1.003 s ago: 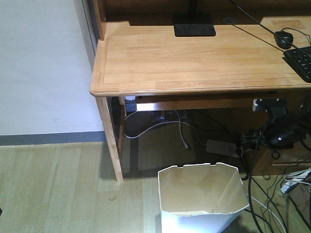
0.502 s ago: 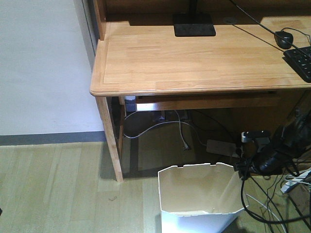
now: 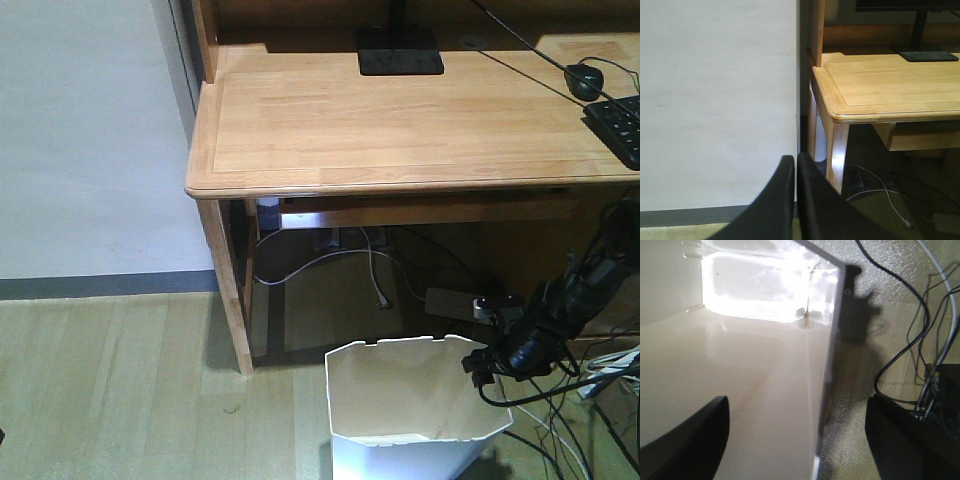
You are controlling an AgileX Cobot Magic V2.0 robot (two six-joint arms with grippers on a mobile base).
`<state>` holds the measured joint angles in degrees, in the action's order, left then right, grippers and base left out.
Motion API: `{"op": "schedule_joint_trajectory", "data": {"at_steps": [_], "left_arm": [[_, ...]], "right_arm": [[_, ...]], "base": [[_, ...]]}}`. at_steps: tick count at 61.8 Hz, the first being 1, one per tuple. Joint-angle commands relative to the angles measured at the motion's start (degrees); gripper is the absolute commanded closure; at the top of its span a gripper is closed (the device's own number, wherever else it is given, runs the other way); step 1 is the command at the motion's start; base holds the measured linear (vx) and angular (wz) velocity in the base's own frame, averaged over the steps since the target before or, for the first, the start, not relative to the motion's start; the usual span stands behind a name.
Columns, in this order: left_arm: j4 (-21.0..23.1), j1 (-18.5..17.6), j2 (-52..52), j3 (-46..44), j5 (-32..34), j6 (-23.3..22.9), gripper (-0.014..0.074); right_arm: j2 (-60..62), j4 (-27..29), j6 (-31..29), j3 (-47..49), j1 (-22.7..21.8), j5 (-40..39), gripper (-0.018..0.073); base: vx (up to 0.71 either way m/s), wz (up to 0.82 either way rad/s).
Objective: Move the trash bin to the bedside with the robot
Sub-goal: 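Lower the right gripper down to the rim of the white trash bin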
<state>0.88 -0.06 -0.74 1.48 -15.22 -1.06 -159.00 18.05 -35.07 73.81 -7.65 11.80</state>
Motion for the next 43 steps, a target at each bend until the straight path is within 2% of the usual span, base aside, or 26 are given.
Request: {"op": "schedule_joint_trajectory", "data": {"at_steps": [1, 14, 25, 31, 43], "left_arm": [[0.2, 0.06, -0.85, 1.07, 3.98, -0.25, 0.0602], [0.2, 0.06, -0.85, 1.07, 3.98, -0.25, 0.0602], [0.2, 0.06, -0.85, 1.07, 3.98, -0.25, 0.0602], [0.2, 0.06, -0.85, 1.07, 3.98, -0.25, 0.0602], [0.2, 0.06, -0.85, 1.07, 3.98, -0.25, 0.0602]], "right_arm": [[-0.2, -0.31, -0.61, 4.05, -0.38, 2.75, 0.0009], [-5.71, -0.52, -1.01, 10.87, -1.74, 5.01, 0.0009], [-9.57, -0.22, -2.26, 17.28, -3.86, 10.56, 0.0018], [-10.73, -0.09, -4.15, 19.83, -3.54, 13.41, 0.0051], [-12.51, 1.92, -4.03, 22.45, -2.71, 15.04, 0.0162]], "base": [[0.0, 0.0], [0.0, 0.0], [0.0, 0.0], [0.0, 0.0], [0.0, 0.0]]}}
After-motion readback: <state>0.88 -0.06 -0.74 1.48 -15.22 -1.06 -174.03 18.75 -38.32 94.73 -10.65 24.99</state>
